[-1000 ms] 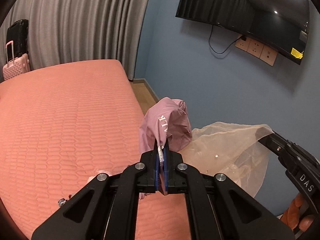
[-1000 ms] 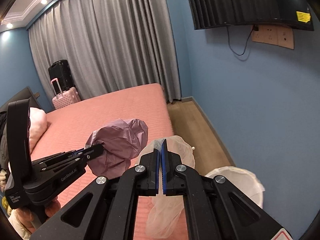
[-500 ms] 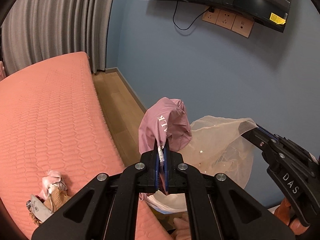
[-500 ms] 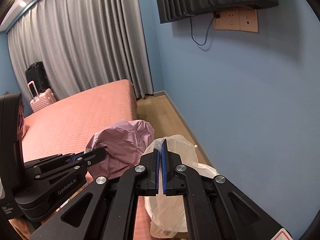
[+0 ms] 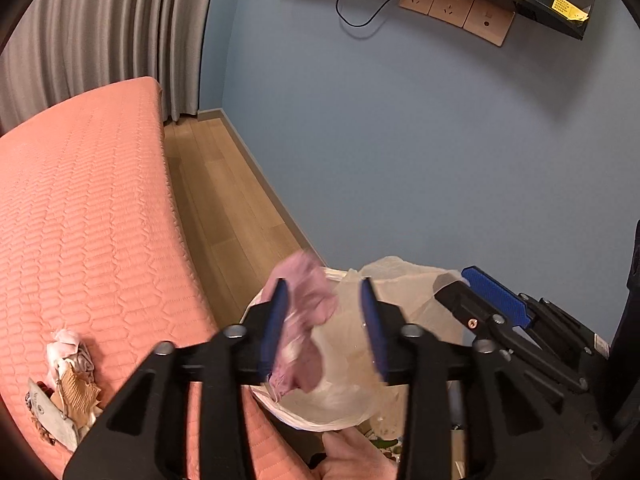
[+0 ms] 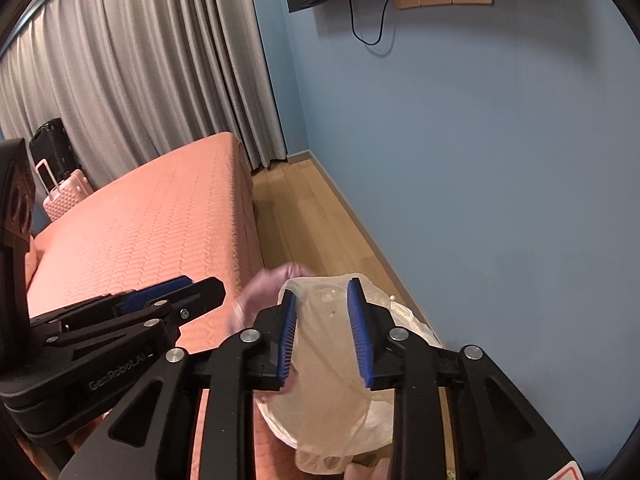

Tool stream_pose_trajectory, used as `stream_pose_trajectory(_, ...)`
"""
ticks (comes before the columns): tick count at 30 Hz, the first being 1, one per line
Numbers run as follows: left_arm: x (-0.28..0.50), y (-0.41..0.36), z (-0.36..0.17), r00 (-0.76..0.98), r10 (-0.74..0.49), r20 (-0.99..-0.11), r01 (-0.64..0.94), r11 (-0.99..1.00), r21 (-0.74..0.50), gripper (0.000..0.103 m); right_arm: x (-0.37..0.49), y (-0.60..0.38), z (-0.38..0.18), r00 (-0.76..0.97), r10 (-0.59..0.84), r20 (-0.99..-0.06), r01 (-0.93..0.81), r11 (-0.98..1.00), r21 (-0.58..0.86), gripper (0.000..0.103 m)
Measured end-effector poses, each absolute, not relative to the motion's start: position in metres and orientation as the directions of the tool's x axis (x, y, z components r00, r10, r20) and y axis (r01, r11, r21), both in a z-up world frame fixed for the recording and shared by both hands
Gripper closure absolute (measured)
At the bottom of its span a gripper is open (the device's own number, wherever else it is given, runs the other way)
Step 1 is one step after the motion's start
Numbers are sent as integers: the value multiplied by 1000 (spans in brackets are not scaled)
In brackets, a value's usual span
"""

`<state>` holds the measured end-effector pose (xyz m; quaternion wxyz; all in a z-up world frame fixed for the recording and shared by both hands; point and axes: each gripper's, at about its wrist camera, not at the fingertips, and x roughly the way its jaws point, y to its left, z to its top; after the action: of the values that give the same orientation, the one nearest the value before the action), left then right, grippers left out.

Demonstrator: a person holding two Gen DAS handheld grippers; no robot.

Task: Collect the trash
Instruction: 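Carry both items over the white bin and open both tools, then move both open tools back to the remaining pile on the bed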

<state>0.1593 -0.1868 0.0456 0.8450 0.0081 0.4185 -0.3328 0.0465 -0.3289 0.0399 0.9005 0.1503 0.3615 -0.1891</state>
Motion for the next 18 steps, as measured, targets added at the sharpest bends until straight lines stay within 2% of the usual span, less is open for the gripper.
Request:
stream_pose_trajectory(3,160,-188,42,424,-555,-716,568,778,-266,60,50,-333,31,652,-226,-724,458,878,138,72)
stream_pose_trajectory(5,161,-186,40,428,-551,-717,560,784,-269,59,50,-335,24,643,-221,-733,462,876,141,63)
stream_pose_trajectory(6,162,-185,40,430,-549,-717,555,787,-270,59,49,-337,20,638,-220,-738,463,875,139,62)
stream_pose_trajectory(18,154,-155,27,460,-528,-714,518,812,-267,58,34,-330,-63,498,-187,-847,489,867,96,60)
